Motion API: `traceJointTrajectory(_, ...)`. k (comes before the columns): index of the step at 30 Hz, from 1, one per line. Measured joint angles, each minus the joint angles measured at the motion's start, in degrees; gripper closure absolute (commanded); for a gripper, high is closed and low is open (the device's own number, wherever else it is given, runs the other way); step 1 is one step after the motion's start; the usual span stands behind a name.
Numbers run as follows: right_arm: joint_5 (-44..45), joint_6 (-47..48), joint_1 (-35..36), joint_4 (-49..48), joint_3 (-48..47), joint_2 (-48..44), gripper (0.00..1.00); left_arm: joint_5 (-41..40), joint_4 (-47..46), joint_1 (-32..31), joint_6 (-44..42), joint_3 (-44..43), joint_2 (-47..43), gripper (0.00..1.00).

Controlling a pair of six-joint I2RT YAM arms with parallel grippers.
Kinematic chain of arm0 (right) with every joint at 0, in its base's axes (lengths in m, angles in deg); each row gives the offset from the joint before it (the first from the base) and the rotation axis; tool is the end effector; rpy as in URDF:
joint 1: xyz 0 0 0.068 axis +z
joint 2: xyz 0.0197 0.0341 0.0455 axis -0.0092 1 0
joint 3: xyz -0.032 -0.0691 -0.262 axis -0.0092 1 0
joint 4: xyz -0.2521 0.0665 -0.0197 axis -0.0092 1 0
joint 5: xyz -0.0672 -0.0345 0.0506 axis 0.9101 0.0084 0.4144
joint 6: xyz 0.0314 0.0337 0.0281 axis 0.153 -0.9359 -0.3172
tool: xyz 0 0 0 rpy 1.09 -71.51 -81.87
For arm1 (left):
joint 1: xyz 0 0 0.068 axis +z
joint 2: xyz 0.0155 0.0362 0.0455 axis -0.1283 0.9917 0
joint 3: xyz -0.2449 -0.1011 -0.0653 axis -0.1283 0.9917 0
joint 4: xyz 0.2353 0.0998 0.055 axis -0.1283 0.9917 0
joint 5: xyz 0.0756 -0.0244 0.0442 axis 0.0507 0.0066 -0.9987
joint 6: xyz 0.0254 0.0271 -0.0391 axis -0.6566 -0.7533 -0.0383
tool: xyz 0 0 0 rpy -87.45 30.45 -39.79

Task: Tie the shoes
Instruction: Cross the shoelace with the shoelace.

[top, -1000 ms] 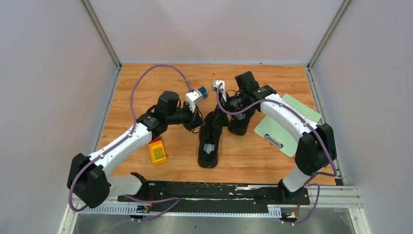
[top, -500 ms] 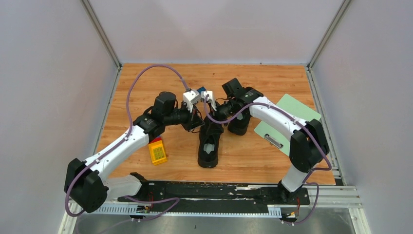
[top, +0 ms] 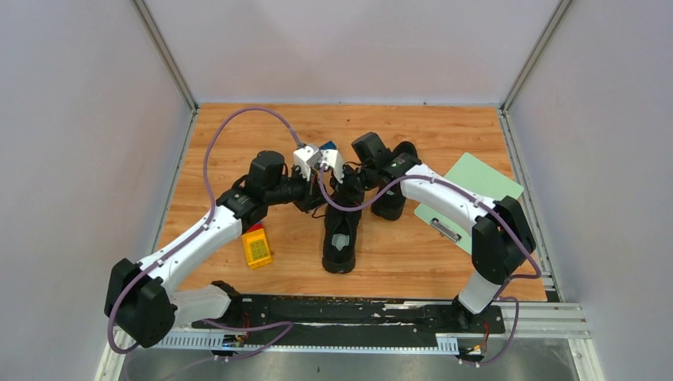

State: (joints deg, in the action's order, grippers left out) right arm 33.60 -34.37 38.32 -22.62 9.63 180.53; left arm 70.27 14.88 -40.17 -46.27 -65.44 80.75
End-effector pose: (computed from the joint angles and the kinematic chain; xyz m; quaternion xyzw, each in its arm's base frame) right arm 0.2733 0.2471 0.2680 -0.5912 0.6883 0.3153 0.2780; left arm 0.2092 -0.1552 0.2953 0.2812 0.7885 -0.3859 0.3877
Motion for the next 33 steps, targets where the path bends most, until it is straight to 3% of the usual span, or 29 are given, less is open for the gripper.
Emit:
traceJointTrajectory(8, 14.9, -2.0, 2.9, -6.3, 2.2, -1.2, 1.0, -1.7, -1.9, 0.4, 4.7, 0.0, 4.6, 1.0)
traceJointTrajectory(11, 18.4, -2.4, 3.8, -8.1, 4.4, -2.4, 0.88, -1.9, -1.7, 0.4, 5.2, 0.2, 5.0, 1.0)
traceJointTrajectory(16, 20.7, -1.0, 4.5, -7.6, 7.7, -5.5, 0.81, -1.4, -2.1, 0.3, 6.4, 1.7, 5.0, 1.0)
traceJointTrajectory(19, 21.4, -0.7, 4.6, -7.0, 8.9, -6.7, 0.59, -1.0, -2.1, 0.3, 6.9, 3.2, 5.0, 1.0)
traceJointTrajectory(22, 18.5, 0.7, 4.5, -4.3, 9.2, -7.5, 0.47, -0.7, -2.1, 0.3, 7.5, 3.9, 5.0, 1.0)
traceJointTrajectory(25, 13.5, 3.3, 4.3, 0.0, 8.9, -8.3, 0.42, -0.5, -2.0, 0.3, 7.7, 4.4, 5.0, 1.0)
traceJointTrajectory(29, 2.8, 7.0, 2.0, 9.3, 5.0, -8.4, 0.42, -0.5, -1.9, 0.3, 7.8, 4.7, 5.0, 1.0)
traceJointTrajectory(33, -4.0, 8.4, -5.3, 13.1, -3.0, -6.8, 0.44, -0.5, -2.0, 0.3, 7.8, 4.7, 5.0, 1.0)
